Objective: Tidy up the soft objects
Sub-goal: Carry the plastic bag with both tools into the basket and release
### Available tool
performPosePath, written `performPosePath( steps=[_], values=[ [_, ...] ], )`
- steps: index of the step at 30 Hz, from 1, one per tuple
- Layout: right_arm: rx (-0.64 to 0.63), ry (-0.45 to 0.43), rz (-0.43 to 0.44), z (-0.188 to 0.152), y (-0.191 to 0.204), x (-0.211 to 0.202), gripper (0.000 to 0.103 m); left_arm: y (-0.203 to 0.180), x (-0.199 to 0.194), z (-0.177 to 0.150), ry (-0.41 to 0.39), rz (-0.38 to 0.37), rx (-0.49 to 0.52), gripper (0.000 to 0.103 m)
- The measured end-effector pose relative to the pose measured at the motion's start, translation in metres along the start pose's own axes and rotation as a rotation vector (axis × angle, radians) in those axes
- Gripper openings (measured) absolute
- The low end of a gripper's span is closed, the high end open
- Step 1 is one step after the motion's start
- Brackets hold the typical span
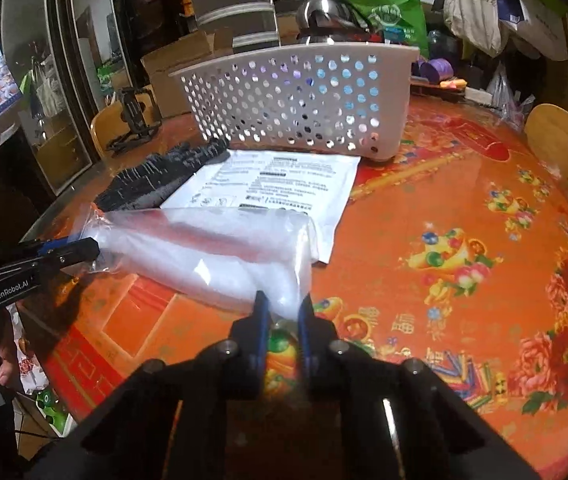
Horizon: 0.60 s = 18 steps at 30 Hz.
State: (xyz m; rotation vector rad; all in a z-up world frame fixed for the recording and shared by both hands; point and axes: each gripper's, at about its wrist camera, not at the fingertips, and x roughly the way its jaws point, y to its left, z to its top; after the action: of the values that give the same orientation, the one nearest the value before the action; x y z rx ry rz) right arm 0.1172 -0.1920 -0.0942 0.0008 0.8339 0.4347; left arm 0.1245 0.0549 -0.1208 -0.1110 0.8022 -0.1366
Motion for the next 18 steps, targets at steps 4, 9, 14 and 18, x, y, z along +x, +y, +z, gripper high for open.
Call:
performPosePath(
  steps=[4, 9, 14, 18],
  values=[
    [-0.005, -0.029, 0.014, -0.001, 0.002, -0.012, 0.010, 0.001, -0.013, -0.002, -0.021, -0.013, 0.020, 0.010],
    [-0.006, -0.076, 0.031, -0.001, 0.005, -0.033, 0.010, 0.000, -0.031, -0.004, -0.063, -0.044, 0.034, 0.010],
    [-0.011, -0.120, 0.031, 0.004, 0.007, -0.051, 0.010, -0.004, -0.044, 0.001, -0.092, -0.063, 0.034, 0.010],
    [-0.001, -0.141, 0.053, 0.016, 0.003, -0.062, 0.010, -0.007, -0.055, 0.014, -0.123, -0.076, 0.035, 0.010]
  ],
)
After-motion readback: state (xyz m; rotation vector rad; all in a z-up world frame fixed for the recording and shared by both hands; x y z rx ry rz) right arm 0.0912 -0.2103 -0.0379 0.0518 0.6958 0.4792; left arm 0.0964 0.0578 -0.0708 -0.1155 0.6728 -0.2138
